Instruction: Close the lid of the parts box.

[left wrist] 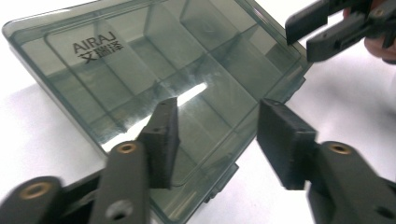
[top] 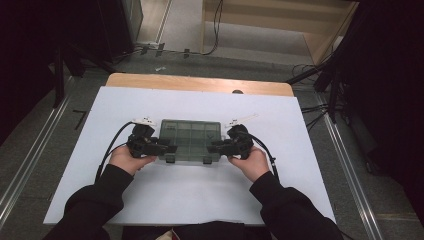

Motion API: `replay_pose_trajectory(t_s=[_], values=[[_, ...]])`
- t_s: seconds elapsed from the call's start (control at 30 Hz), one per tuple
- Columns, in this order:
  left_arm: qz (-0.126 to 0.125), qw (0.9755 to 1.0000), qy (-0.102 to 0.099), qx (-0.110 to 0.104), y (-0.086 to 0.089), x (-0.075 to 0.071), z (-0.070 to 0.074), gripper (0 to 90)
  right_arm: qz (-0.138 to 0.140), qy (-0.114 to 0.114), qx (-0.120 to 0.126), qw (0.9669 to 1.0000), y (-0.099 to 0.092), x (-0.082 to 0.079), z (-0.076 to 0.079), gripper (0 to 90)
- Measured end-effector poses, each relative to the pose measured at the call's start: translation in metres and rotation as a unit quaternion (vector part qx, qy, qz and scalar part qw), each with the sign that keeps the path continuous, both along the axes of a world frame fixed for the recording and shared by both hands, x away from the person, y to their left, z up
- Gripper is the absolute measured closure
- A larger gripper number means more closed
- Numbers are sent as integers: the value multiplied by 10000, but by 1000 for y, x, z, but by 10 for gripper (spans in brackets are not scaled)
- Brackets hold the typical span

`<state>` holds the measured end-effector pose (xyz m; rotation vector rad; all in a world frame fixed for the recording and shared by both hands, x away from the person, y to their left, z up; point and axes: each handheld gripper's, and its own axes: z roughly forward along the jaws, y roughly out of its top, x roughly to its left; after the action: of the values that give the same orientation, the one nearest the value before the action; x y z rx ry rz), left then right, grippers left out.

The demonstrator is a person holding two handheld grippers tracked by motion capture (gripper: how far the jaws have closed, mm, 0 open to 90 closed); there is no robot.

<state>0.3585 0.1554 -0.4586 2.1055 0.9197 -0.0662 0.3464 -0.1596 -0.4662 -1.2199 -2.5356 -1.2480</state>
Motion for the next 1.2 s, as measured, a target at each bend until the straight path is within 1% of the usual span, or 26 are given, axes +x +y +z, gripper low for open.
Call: replay_pose_trajectory(t_s=[0.07, 0.13, 0.2, 0.3, 0.4, 0.57, 0.67, 0.73, 0.87, 1.2], values=[[29, 10000, -26, 59, -1, -1, 1, 432, -56, -53, 7, 10000, -2, -1, 3, 559], [30, 10000, -1, 47, -2, -2, 1, 411, -84, -103, -5, 9999, -4, -2, 6, 528], [16, 9999, -59, 103, -3, -3, 2, 386, -92, -170, -21, 9998, -5, -5, 8, 499], [27, 9998, -151, 85, -4, -6, 2, 382, -88, -307, -18, 9995, -6, -10, 11, 466], [5, 9998, -193, 49, -4, -8, 4, 381, -82, -379, -32, 9992, -6, -14, 12, 440], [-37, 9996, -276, 6, -5, -13, 7, 380, -65, -401, 13, 9992, -8, -20, 14, 413], [-89, 9994, -333, 45, -6, -15, 8, 379, -50, -412, 43, 9991, -9, -23, 15, 404], [-96, 9993, -347, 46, -6, -17, 9, 358, -49, -425, 51, 9991, -10, -25, 15, 395], [-137, 9991, -395, 45, -7, -21, 9, 358, -96, -429, 53, 9990, -12, -29, 16, 380], [-222, 9986, -475, 41, -8, -31, 11, 357, -90, -499, 107, 9987, -17, -38, 16, 360]])
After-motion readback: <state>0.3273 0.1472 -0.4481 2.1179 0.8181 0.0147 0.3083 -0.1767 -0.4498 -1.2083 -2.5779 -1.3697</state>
